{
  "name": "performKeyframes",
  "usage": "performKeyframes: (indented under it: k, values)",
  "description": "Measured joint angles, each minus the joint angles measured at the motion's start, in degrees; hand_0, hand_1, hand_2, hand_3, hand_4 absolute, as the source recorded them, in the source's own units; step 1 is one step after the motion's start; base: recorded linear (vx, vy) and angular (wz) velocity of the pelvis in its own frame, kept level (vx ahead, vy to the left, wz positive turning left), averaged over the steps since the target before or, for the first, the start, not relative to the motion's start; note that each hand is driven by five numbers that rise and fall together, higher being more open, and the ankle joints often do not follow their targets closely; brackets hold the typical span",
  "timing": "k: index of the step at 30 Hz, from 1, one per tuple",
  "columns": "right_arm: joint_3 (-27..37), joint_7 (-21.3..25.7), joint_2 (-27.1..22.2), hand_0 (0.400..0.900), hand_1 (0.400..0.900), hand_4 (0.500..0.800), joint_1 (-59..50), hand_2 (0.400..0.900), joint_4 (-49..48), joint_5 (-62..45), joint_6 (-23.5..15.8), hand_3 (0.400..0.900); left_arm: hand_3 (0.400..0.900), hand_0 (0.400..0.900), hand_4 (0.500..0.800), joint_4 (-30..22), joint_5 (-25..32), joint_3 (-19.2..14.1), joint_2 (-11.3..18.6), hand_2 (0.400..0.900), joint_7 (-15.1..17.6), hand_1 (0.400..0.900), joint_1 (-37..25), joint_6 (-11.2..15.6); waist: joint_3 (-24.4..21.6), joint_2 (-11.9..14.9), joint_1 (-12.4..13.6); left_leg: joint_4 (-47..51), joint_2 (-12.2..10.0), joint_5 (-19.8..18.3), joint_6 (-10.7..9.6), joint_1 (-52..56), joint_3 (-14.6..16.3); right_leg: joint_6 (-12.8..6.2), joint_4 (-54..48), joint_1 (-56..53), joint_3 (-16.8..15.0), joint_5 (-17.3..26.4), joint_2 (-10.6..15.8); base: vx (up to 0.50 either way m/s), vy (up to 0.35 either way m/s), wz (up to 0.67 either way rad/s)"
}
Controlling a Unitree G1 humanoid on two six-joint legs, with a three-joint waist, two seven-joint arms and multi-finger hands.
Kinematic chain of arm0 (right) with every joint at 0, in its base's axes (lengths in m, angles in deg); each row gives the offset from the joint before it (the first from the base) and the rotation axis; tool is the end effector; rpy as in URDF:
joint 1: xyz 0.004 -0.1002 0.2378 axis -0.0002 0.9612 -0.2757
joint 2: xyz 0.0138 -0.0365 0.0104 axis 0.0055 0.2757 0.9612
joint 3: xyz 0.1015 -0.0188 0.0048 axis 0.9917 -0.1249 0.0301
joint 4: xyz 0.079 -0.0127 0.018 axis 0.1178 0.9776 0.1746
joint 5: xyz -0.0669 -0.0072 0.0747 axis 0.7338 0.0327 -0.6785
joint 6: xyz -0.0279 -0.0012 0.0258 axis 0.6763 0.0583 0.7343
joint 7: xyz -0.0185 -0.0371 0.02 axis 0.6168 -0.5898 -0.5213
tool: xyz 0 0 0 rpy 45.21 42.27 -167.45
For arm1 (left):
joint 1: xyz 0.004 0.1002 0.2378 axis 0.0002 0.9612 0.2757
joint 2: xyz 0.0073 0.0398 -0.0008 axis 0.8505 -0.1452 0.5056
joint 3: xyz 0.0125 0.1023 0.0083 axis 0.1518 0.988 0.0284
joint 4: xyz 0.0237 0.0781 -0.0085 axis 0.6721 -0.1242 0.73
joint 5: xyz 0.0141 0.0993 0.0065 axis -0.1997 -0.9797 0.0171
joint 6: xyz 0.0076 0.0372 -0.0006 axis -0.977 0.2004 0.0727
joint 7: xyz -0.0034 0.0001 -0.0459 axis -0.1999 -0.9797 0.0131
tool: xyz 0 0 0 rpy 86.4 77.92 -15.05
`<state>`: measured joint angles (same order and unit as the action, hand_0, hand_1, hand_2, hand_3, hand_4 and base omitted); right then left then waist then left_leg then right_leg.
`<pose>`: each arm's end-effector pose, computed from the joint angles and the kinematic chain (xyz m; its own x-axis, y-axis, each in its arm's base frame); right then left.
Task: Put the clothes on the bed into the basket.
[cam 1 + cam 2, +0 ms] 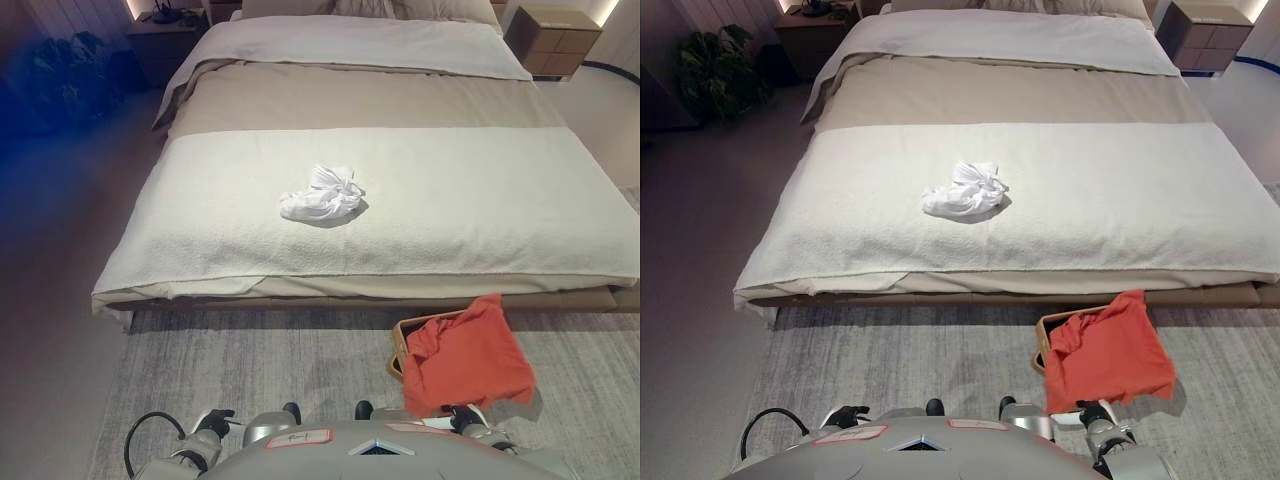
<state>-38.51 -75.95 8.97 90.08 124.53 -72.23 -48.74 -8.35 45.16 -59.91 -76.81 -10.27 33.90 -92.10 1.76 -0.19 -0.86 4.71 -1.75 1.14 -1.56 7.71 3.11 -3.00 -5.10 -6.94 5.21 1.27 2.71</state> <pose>0.0368 -0.2322 -0.1205 0.1417 -0.3315 -0.9328 -0.2425 0.9019 -0.3574 0.0319 0.2181 -0.1241 0.1636 0.2731 -0.9480 0.3142 0.8965 0.3125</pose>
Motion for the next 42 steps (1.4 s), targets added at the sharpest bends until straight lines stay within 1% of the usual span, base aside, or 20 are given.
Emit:
performKeyframes:
  k: [38, 41, 42]
  values:
    - [-0.03, 0.02, 0.0, 0.9, 0.9, 0.8, 0.14, 0.9, -0.02, 0.0, 0.0, 0.9, 0.9, 0.9, 0.8, 0.0, 0.01, -0.01, 0.09, 0.9, -0.28, 0.9, 0.41, -0.03, -0.38, -0.01, 0.05, 0.01, -0.22, 0.0, -0.01, -0.44, 0.02, 0.0, 0.21, 0.47, 0.01, -0.02, 0.04, 0.0, -0.009, 0.0]
    - [-0.09, 0.04, -0.02, 0.9, 0.9, 0.8, -0.4, 0.9, -0.04, -0.01, -0.03, 0.9, 0.9, 0.9, 0.8, 0.0, 0.04, 0.0, 0.11, 0.9, -0.27, 0.9, -0.35, -0.05, 0.57, -0.27, -0.23, -0.08, -0.45, 0.15, 0.05, -1.66, -0.01, 0.0, 1.33, 2.22, -0.01, -0.05, -0.19, -0.05, -0.118, 0.08]
    - [-0.09, 0.04, -0.03, 0.9, 0.9, 0.8, -0.71, 0.9, -0.04, -0.01, -0.05, 0.9, 0.9, 0.9, 0.8, 0.0, 0.05, 0.0, 0.11, 0.9, -0.24, 0.9, -0.87, -0.06, 1.08, -0.49, -0.28, -0.9, -0.81, 0.05, -0.21, -2.77, -0.04, 0.06, 2.11, 3.22, 0.1, -0.45, -0.68, -0.01, -0.094, 0.09]
